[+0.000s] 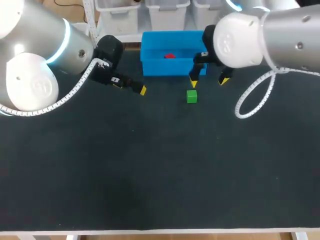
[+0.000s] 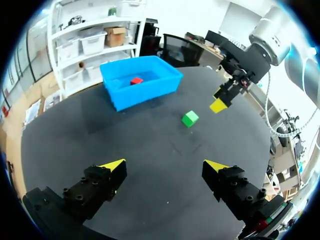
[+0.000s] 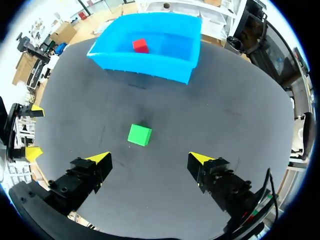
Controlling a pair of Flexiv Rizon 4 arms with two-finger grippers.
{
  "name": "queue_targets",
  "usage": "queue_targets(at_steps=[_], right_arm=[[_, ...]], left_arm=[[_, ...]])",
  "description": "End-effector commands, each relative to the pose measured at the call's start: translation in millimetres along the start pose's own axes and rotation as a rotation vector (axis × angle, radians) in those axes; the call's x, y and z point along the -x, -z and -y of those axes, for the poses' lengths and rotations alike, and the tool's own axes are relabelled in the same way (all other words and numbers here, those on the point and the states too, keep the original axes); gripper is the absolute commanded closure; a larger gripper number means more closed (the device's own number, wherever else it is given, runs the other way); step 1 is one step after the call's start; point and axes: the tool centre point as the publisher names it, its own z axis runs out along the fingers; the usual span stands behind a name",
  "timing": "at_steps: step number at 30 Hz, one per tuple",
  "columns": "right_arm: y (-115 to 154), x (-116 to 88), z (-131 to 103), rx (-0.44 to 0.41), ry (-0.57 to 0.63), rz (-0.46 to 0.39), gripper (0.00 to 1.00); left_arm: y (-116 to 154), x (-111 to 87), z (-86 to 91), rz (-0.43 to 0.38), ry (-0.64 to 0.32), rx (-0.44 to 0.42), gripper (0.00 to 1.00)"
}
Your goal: Use the left arm to pick the red cube and place it into the blue plastic box first, then use the right arm to grasp the green cube and put it into the same blue plastic box after the first action is fully finished.
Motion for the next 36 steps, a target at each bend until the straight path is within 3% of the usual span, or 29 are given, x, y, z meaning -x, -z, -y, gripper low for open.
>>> queue_targets(at_steps=[1,4,9,18,25,31,36], right_arm=[[-8,16,-6,-0.009,-0.003,-0.037,0.0],[-12,19,-8,-0.011,-0.002,-0.045,0.15],[-20,21,-11,-0.015,-0.001,-0.067,0.22],[-31,19,-19,-0.021,0.004,-0.097,0.22],[-39,11,-28,-0.045,0.011,-0.102,0.13],[-46,5,-30,-0.075,0.019,-0.092,0.15],[-51,3,-28,-0.085,0.015,-0.09,0.25]], left_arm=[[1,-2.0,-1.4,0.007,-0.004,-0.008,0.0],[1,-2.0,-1.4,0.007,-0.004,-0.008,0.0],[1,-2.0,-1.4,0.007,-0.004,-0.008,0.0],[1,-2.0,-1.4,0.007,-0.004,-0.008,0.0],[1,-2.0,-1.4,0.007,-0.004,-0.008,0.0],[1,-2.0,-1.4,0.007,-0.004,-0.008,0.0],[1,-2.0,-1.4,0.007,-0.004,-0.008,0.0]])
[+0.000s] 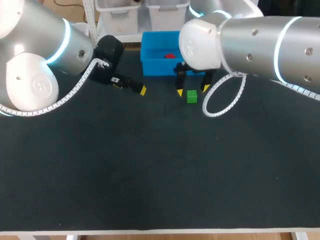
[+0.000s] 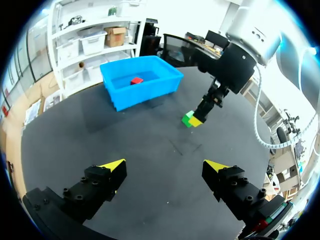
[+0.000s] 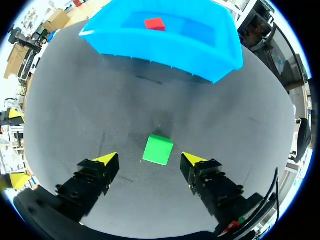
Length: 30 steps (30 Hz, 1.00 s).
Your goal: Use the left arm to pick the red cube and place it into the blue plastic box first, then use the right arm to grasp the green cube and put it into the same blue plastic box after the first action is fully finished.
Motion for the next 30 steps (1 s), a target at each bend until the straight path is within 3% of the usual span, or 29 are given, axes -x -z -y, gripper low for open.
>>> queue_targets(at_steps=[1,11,17,30], right_arm=[[-3,-8,0,-0.006,-0.006,0.02,0.25],[-9,-10,7,-0.007,-0.025,0.038,0.35],[-12,-7,11,-0.013,-0.033,0.068,0.51],[-17,-4,6,-0.018,-0.018,0.067,0.51]], left_arm=[[1,-1.9,-1.5,0.007,-0.004,-0.008,0.0],[1,-1.9,-1.5,0.007,-0.004,-0.008,0.0],[1,-1.9,-1.5,0.007,-0.004,-0.008,0.0],[1,-1.9,-1.5,0.007,-0.004,-0.008,0.0]])
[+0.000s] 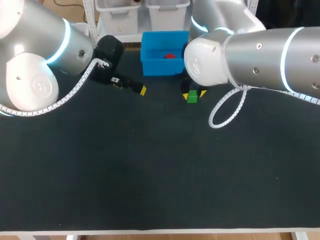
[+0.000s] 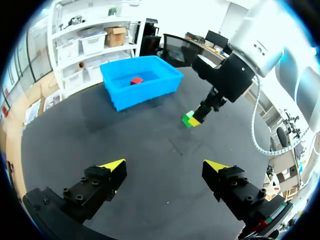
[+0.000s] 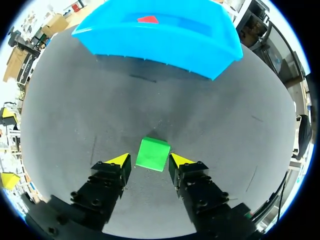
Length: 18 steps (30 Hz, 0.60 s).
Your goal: Use the left arm to pick the red cube and place it into the blue plastic box first, then use the right arm to grasp the green cube and put it into the same blue plastic box after the first action is fully finished.
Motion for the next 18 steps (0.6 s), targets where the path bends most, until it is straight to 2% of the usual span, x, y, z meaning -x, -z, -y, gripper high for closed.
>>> queue_targets(at_steps=[1,18], right_arm=[[0.4,-3.0,-0.5,-0.007,-0.002,0.01,0.51],[-6.5,-2.5,1.3,-0.016,-0.006,0.002,0.56]], left_arm=[[0.8,-1.8,-1.5,0.007,-0.004,-0.008,0.0],[0.8,-1.8,-1.5,0.007,-0.004,-0.008,0.0]])
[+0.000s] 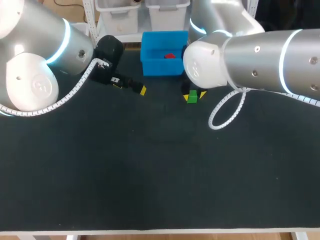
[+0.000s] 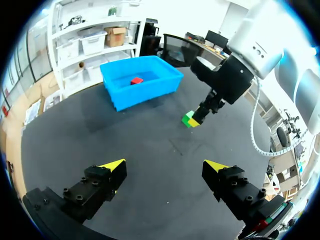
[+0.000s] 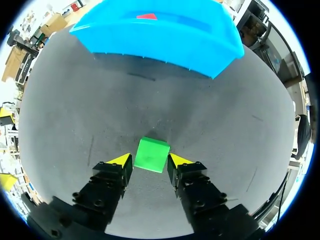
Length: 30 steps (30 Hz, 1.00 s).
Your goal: Use the left arm to pick the red cube and place it into the blue plastic box first, then use the right arm to grasp the green cube and put it into the same blue plastic box after the first action is fully finished.
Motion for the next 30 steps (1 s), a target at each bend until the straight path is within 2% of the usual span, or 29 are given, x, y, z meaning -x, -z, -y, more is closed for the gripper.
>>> queue_targets(at_steps=[1,4,5,6,8,14,18,21,25,30], right_arm=[[-2,-2,0,-0.002,-0.003,0.005,0.56],[-4,-1,0,-0.001,-0.003,0.005,0.58],[-4,-1,-1,-0.004,-0.001,0.009,0.62],[-4,-1,-1,-0.005,0.0,0.012,0.7],[-3,0,-1,-0.003,0.0,0.015,1.0],[9,-1,-3,0.023,-0.009,0.039,1.0],[24,0,-4,0.042,-0.012,0.089,1.0],[41,6,-4,0.062,-0.01,0.184,1.0],[65,20,-3,0.104,-0.004,0.373,1.0],[74,32,3,0.105,0.003,0.5,1.0]], left_arm=[[1,-1.8,-1.5,0.007,-0.004,-0.008,0.0],[1,-1.8,-1.5,0.007,-0.004,-0.008,0.0],[1,-1.8,-1.5,0.007,-0.004,-0.008,0.0],[1,-1.8,-1.5,0.007,-0.004,-0.008,0.0],[1,-1.8,-1.5,0.007,-0.004,-0.008,0.0],[1,-1.8,-1.5,0.007,-0.004,-0.008,0.0],[1,-1.8,-1.5,0.007,-0.004,-0.008,0.0],[1,-1.8,-1.5,0.007,-0.004,-0.008,0.0],[1,-1.8,-1.5,0.007,-0.004,-0.008,0.0],[1,-1.8,-1.5,0.007,-0.004,-0.008,0.0]])
